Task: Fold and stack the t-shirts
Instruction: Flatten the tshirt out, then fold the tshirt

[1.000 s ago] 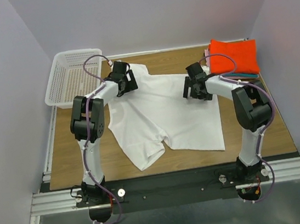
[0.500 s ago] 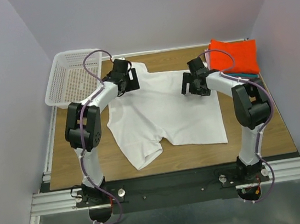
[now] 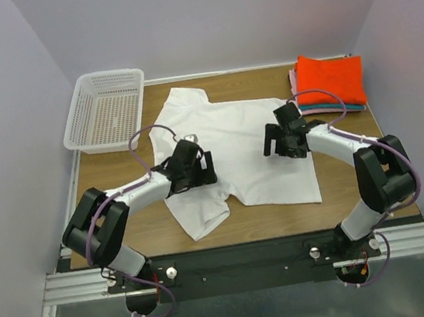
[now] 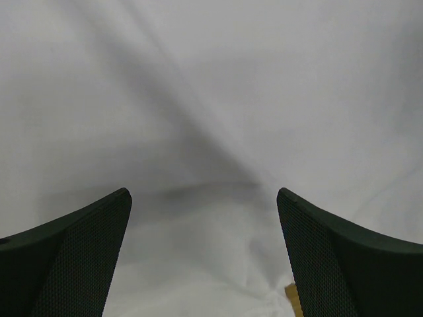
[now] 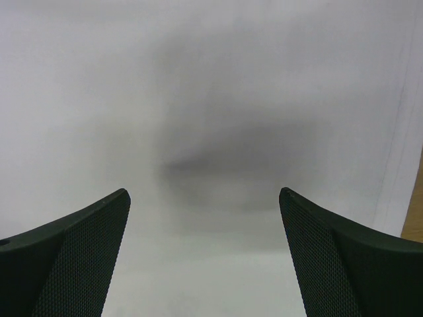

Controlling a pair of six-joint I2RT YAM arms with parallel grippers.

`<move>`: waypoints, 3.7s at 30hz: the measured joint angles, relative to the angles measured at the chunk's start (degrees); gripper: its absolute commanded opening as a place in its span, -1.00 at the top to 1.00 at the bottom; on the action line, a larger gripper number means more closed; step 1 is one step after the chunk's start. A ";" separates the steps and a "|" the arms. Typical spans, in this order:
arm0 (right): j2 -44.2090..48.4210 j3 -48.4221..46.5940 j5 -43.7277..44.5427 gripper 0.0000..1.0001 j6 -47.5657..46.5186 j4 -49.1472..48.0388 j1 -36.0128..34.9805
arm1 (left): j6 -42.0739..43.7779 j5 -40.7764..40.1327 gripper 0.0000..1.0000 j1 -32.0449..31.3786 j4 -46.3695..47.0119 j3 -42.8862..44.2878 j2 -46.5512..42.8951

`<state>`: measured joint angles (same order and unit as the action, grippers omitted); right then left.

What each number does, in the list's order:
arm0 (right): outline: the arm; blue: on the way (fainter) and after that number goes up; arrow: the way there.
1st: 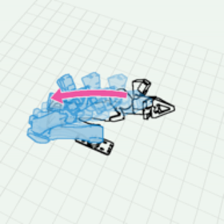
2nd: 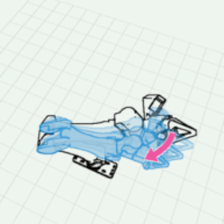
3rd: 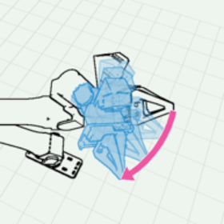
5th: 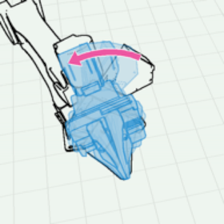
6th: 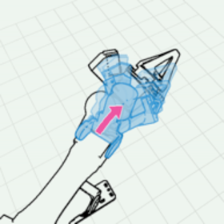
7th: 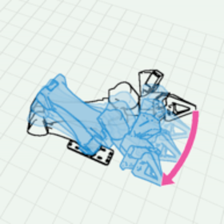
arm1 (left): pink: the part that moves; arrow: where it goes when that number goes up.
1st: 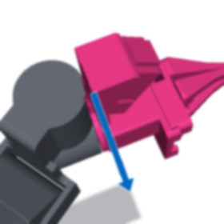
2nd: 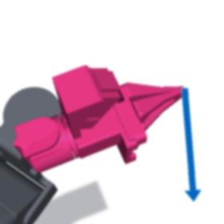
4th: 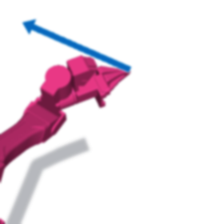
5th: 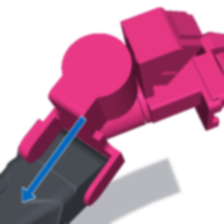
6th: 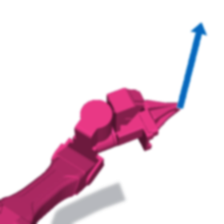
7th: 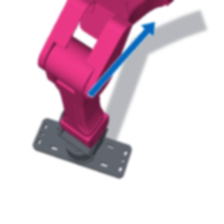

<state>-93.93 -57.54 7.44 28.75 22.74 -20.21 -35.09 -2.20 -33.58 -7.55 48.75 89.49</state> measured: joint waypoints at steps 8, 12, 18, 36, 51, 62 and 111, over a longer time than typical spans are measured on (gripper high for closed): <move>5.01 8.92 -1.11 -1.00 2.82 -0.35 -0.81 | -7.78 0.52 -0.97 -2.10 2.10 -14.38 -11.89; 8.39 12.26 -1.09 -1.00 3.67 -0.26 -0.81 | -10.47 -0.87 -0.97 -2.10 0.76 -16.46 -14.93; 12.48 16.06 -1.09 -1.00 4.28 -0.09 -0.81 | -12.09 -1.22 -0.97 -1.99 -1.40 -16.63 -15.98; 24.11 16.65 0.11 -1.00 4.70 2.80 -0.79 | -18.18 -8.55 -0.97 -1.81 -21.55 -14.12 -27.67; 26.95 16.68 -0.72 -1.00 4.33 3.41 -0.81 | -40.00 -2.14 -0.97 -27.69 -28.92 -18.58 -33.27; 26.82 17.46 -0.70 -1.00 3.69 3.54 -0.79 | -51.63 -2.97 -0.89 -28.04 -31.85 -18.93 -28.04; 49.33 32.89 -0.81 -1.00 28.87 15.17 -0.79 | -51.63 -14.69 1.00 -21.86 -28.96 -18.01 -28.55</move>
<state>-44.60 -24.64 6.63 57.63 37.91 -20.99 -86.72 -16.88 -55.44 -36.51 30.74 60.95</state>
